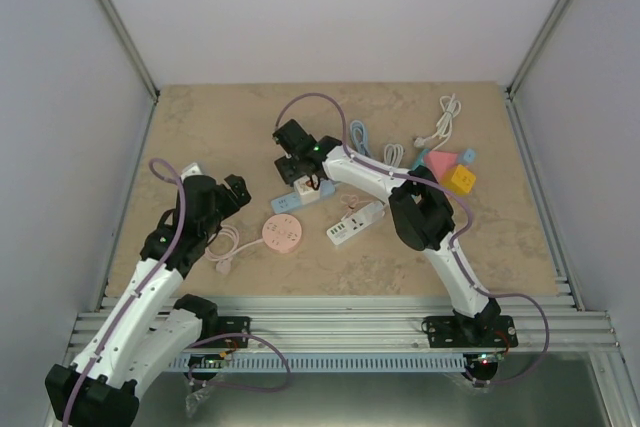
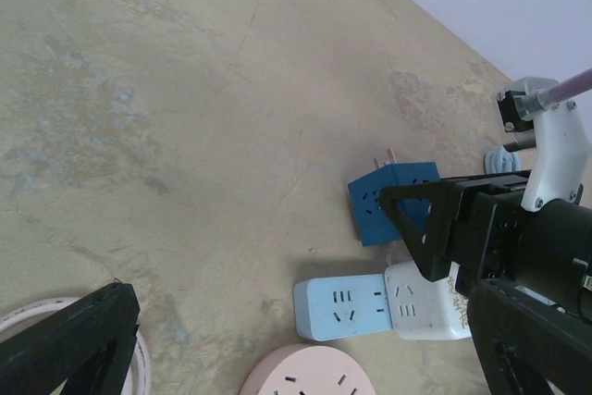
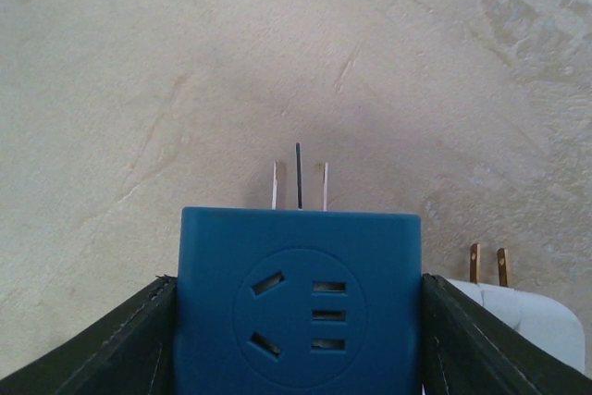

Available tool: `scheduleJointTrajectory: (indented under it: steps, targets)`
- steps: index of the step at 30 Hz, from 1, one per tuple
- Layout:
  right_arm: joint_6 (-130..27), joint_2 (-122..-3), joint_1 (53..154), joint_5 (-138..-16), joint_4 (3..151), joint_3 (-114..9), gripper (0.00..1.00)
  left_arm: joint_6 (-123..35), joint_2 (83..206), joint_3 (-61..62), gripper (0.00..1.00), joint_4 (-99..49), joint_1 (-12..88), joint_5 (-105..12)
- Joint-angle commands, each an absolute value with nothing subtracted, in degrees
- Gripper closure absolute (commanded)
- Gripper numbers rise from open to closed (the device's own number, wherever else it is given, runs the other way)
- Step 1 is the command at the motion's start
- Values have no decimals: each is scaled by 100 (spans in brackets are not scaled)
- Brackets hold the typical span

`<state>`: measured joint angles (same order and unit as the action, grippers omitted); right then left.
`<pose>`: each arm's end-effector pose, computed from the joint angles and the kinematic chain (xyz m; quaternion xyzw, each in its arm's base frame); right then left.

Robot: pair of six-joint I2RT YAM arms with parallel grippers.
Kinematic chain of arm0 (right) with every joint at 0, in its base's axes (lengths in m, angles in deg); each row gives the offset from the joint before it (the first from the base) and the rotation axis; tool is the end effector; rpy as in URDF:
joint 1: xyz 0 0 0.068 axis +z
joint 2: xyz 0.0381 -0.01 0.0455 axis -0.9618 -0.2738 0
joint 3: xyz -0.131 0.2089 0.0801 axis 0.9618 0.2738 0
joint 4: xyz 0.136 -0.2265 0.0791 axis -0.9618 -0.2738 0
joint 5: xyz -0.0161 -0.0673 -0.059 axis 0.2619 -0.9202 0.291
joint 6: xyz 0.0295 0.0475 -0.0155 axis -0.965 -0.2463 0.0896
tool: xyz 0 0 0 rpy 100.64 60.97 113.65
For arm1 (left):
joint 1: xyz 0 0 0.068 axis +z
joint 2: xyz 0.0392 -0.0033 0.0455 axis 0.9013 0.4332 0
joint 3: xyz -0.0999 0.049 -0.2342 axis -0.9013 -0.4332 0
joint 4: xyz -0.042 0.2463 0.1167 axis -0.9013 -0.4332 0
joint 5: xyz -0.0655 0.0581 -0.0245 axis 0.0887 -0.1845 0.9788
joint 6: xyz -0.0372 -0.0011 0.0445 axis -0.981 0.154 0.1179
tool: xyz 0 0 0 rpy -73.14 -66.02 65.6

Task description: Insert the plug

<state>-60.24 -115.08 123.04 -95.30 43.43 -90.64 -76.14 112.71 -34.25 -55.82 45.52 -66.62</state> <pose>0.3509 0.3910 0.1675 -0.2422 0.9161 0.0897 0.3066 0.1893 -0.0555 0.2526 -0.2340 0.8504 -0.1610 0.4430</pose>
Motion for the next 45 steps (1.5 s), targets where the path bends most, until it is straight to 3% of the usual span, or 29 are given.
scheduleJointTrajectory:
  steps: [1, 13, 35, 45]
  targets:
    - [-5955, -11318, 12298, -9702, 4617, -9247, 49, -7657, 11177, -3481, 1, -5518, 4578, -6620]
    - [-5931, -10227, 12292, -9149, 5787, -8620, 50, -7650, 10975, -3292, 1, -5708, 4578, -6587]
    - [-6066, -7657, 12485, -6514, 7934, -5510, 50, -8177, 9104, -3225, 0, -5636, 4578, -5164]
    - [-5719, -7290, 12501, -5572, 8934, -4772, 50, -9047, 9174, -3696, 1, -4248, 4578, -3833]
